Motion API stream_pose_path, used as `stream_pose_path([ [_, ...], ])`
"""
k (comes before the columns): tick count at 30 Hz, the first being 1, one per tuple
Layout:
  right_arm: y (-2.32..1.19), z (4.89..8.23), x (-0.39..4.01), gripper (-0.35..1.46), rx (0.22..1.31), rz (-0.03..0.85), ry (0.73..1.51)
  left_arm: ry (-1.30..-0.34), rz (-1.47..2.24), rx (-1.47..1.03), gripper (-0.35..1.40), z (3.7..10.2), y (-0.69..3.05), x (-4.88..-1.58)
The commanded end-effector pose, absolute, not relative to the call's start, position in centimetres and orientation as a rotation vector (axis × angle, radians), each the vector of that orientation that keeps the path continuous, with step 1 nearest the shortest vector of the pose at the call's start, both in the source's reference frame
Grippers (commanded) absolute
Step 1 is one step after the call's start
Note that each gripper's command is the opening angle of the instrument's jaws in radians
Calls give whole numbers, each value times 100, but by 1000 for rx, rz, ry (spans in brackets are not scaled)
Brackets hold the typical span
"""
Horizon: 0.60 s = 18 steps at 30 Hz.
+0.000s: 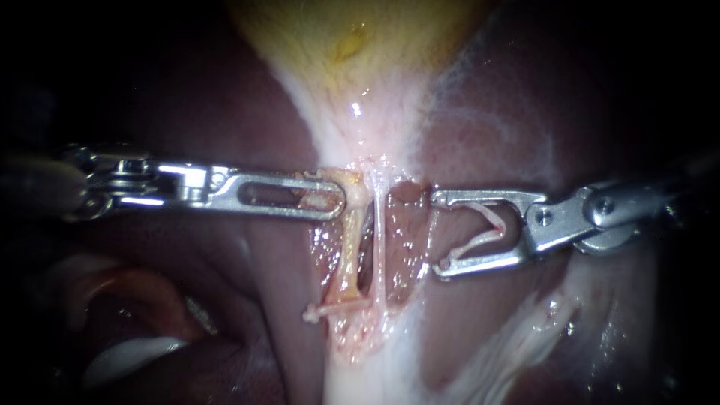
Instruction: Clipping second clip left tube
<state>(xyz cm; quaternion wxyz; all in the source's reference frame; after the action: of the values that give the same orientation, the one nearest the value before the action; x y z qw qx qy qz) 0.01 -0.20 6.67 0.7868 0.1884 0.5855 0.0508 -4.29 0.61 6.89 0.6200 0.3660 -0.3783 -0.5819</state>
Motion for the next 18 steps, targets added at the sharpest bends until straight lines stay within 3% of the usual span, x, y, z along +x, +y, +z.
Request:
stream_pose_path([
  [1,-20,667,1,50,407,109,1262,-870,-1337,845,-35,688,62,-428],
  [9,-21,667,3,50,406,109,1262,-875,-1363,857,-35,635,70,-404],
  [18,-24,665,10,50,408,108,1263,-889,-1355,856,-35,609,67,-403],
])
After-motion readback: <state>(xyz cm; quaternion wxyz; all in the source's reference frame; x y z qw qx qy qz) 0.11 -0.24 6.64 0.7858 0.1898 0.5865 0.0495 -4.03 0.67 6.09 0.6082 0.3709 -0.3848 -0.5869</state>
